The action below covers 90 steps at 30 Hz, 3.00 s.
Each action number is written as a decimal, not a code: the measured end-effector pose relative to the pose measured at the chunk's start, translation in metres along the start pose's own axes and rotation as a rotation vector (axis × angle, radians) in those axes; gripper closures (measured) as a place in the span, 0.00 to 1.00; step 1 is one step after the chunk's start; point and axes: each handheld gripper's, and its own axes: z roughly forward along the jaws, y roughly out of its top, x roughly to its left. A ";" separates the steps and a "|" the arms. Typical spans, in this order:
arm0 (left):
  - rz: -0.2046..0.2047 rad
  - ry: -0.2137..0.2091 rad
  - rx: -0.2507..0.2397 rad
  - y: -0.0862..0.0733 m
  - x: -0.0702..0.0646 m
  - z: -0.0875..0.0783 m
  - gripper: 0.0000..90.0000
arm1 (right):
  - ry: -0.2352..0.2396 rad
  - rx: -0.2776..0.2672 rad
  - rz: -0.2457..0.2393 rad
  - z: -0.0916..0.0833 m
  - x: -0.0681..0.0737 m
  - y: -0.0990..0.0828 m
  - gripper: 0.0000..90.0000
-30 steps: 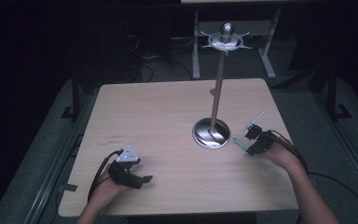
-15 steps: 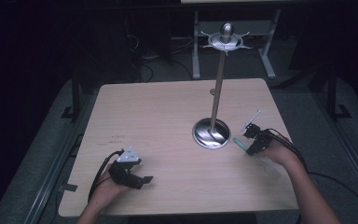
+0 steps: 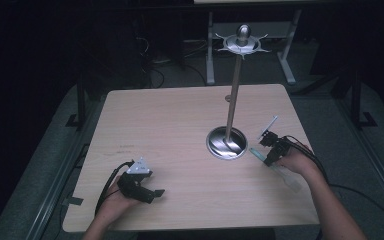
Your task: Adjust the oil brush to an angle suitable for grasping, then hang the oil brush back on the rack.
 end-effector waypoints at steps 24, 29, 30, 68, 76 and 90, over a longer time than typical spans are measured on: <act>-0.002 0.009 -0.017 -0.001 0.001 -0.001 0.15 | 0.042 -0.419 0.108 -0.028 -0.007 -0.048 0.88; 0.001 0.010 -0.017 -0.001 0.001 -0.002 0.15 | 0.051 -0.516 0.123 -0.037 -0.009 -0.056 0.88; 0.000 0.010 -0.016 -0.001 0.001 -0.002 0.15 | 0.053 -0.532 0.125 -0.037 -0.009 -0.058 0.88; 0.003 0.007 -0.017 0.000 0.001 0.000 0.15 | 0.135 -1.019 0.052 -0.075 -0.005 -0.078 0.88; -0.002 0.007 -0.021 0.001 0.000 0.000 0.15 | 0.141 -1.051 0.033 -0.087 -0.002 -0.075 0.88; -0.002 0.010 -0.020 0.000 0.000 -0.002 0.15 | 0.122 -1.104 -0.017 -0.120 0.003 -0.060 0.88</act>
